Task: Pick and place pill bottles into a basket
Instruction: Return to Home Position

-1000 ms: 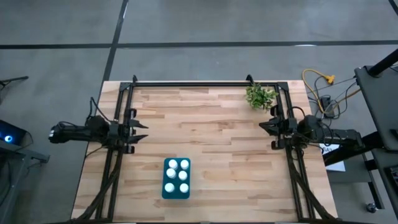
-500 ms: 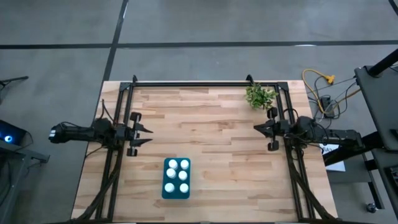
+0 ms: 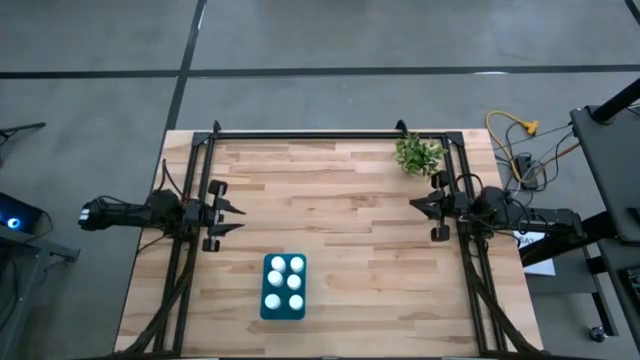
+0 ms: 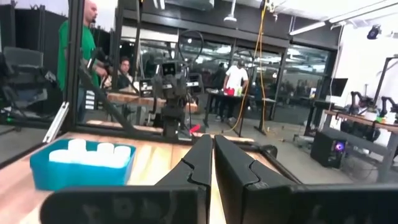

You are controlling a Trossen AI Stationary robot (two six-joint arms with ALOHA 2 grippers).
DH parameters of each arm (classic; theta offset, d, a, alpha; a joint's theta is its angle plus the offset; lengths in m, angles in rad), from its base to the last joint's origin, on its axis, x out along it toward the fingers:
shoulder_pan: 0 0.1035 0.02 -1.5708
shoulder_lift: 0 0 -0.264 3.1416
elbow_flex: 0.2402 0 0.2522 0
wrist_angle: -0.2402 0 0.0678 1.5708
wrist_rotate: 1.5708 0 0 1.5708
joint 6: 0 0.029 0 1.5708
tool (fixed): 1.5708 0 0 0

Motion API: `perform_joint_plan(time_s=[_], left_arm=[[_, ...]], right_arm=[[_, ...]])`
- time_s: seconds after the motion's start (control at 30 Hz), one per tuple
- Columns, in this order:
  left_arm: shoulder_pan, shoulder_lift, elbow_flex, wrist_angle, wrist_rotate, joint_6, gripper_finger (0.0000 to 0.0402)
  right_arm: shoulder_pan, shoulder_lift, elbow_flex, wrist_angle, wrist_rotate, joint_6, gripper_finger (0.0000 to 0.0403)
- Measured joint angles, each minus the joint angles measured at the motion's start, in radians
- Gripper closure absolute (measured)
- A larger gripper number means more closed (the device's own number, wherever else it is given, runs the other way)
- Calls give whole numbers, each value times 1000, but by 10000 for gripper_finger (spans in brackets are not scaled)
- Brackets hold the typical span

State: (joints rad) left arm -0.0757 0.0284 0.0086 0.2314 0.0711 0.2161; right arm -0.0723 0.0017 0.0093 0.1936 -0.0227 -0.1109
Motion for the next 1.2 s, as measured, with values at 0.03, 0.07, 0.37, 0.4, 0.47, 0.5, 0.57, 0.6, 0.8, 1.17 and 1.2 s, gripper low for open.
perform_joint_plan(time_s=[0.03, 0.07, 0.37, 0.4, 0.47, 0.5, 0.57, 0.6, 0.8, 1.17, 1.2], left_arm=[[0, 0, 0, -3, 1, 0, 285], [0, 0, 0, -4, 1, 3, 285], [0, 1, -1, -149, -77, 30, 285], [0, 1, -1, -170, -85, 29, 285], [0, 1, -1, -200, -86, 29, 286], [0, 2, -1, -206, -86, 28, 286], [0, 2, -1, -208, -91, 29, 286], [0, 1, -1, -209, -92, 33, 289], [0, 1, -1, -212, -95, 60, 362], [0, 12, -2, -213, -96, 53, 399], [0, 14, -2, -209, -97, 53, 398]], right_arm=[[0, 0, 0, -7, 0, -1, 394], [0, 3, 0, -15, 0, -1, 394], [-1, 14, 0, -182, 54, 11, 394], [-1, 15, 0, -182, 51, 10, 394], [-1, 19, 0, -183, 52, -4, 394], [-1, 21, 0, -183, 52, -19, 394], [-1, 22, 0, -183, 52, -55, 394], [-1, 22, 0, -183, 52, -69, 394], [-1, 22, 0, -183, 52, -76, 394], [0, 22, 0, -182, 52, -103, 394], [0, 22, 0, -182, 52, -103, 394]])
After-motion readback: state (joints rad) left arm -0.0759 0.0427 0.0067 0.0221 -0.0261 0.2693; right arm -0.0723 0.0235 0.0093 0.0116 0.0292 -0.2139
